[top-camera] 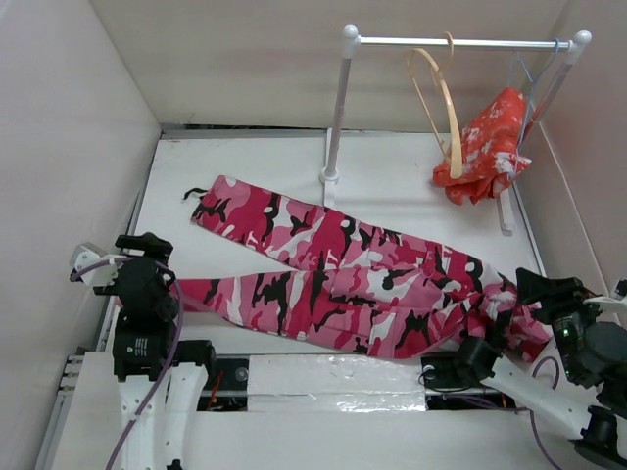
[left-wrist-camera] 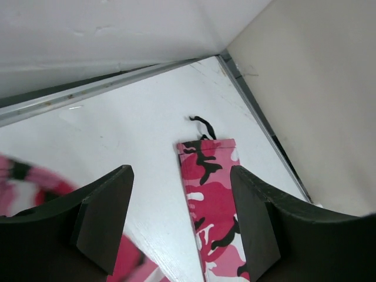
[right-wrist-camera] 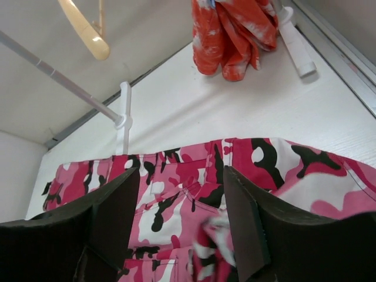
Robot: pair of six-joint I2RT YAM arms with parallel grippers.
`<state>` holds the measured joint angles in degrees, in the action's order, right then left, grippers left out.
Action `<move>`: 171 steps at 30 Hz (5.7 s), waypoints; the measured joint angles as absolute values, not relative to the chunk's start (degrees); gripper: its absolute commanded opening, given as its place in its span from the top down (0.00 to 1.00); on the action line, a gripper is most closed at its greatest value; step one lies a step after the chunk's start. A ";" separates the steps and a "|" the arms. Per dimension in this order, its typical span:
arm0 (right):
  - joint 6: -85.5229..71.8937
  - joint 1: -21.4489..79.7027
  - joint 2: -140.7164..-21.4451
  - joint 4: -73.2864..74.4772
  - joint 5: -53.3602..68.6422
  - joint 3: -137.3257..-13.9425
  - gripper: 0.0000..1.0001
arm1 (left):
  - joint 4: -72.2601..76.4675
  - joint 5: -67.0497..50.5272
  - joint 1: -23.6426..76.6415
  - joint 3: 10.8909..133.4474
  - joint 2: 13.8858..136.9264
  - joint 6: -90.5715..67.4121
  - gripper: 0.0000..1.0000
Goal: Place the trousers on the hanger
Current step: Flatten out the trousers at the center of the board.
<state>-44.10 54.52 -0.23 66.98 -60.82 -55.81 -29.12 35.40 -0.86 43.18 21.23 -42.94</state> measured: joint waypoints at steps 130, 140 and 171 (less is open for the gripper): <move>-25.74 -21.74 -86.63 -13.34 6.79 -35.55 0.11 | 17.78 9.50 44.38 58.35 96.95 -33.52 0.49; -25.82 -22.11 -93.21 -15.31 15.51 -40.34 0.60 | 25.30 11.00 49.01 50.35 97.78 -32.29 0.50; -33.93 -16.60 -76.44 -33.54 9.43 -32.16 0.31 | 23.03 19.77 39.00 38.39 83.99 -36.25 0.44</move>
<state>-33.93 -16.60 -76.44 -33.54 9.43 -32.16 23.03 19.77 39.00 38.39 83.99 -36.25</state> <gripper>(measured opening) 0.805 0.591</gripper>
